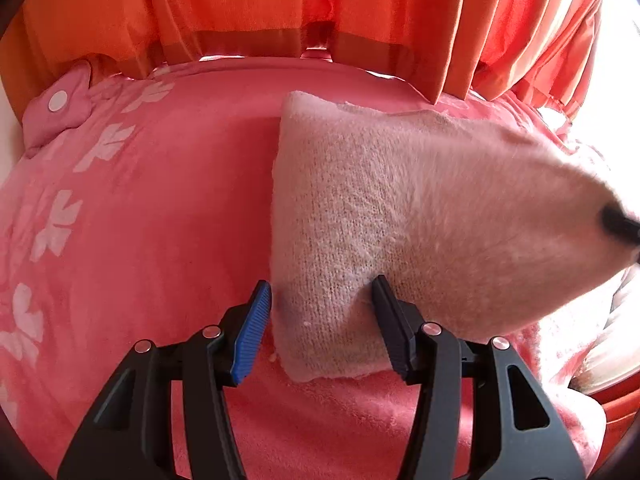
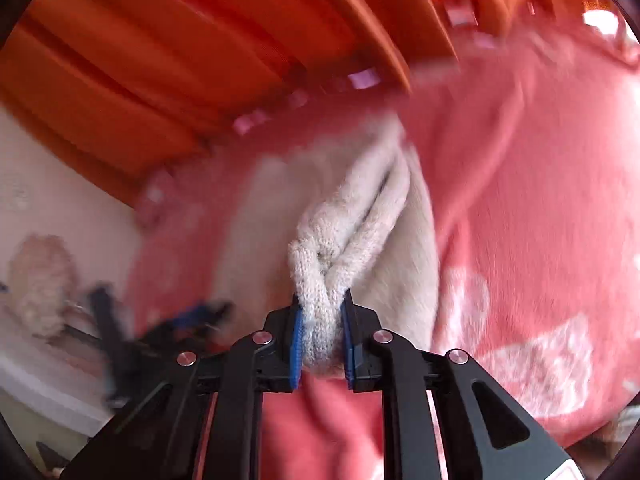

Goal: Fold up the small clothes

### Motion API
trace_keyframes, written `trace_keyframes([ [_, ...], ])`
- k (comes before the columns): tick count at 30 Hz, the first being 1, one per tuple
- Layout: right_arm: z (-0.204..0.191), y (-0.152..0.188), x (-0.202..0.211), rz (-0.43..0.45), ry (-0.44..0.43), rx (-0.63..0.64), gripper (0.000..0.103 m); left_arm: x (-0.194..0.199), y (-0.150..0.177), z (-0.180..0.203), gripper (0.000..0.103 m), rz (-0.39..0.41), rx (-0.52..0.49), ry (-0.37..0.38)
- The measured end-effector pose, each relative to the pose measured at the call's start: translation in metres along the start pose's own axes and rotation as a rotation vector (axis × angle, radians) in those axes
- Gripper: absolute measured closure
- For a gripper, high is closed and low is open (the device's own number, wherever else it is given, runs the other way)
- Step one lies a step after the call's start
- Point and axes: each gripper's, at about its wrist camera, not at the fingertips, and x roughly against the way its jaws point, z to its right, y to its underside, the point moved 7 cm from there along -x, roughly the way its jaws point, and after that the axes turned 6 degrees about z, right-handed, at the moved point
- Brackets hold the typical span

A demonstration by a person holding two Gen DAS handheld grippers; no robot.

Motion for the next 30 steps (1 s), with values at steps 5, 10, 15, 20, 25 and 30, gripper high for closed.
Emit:
trace_keyframes([
  [5,0.066,0.057,-0.074,-0.232,0.202,-0.027,0.088,-0.006,0.004,0.004,0.049,-0.019,-0.003,0.011],
  [10,0.062,0.043,-0.057,-0.211,0.159,-0.049,0.076,-0.006,0.004,0.005,0.049,-0.014,-0.003,0.005],
  [15,0.045,0.004,-0.035,-0.070,0.130,-0.057,0.047,-0.001,0.003,0.002,0.046,0.000,0.015,0.017],
  [20,0.053,-0.019,-0.082,-0.112,0.199,-0.054,0.032,0.019,0.007,-0.015,0.035,0.022,0.112,0.070],
  [25,0.011,-0.034,-0.093,-0.110,0.212,0.084,0.089,0.035,0.010,-0.037,0.035,0.033,0.106,0.057],
  [30,-0.081,-0.078,-0.009,0.127,-0.057,0.170,0.095,0.050,0.005,-0.051,0.035,0.061,0.127,0.064],
])
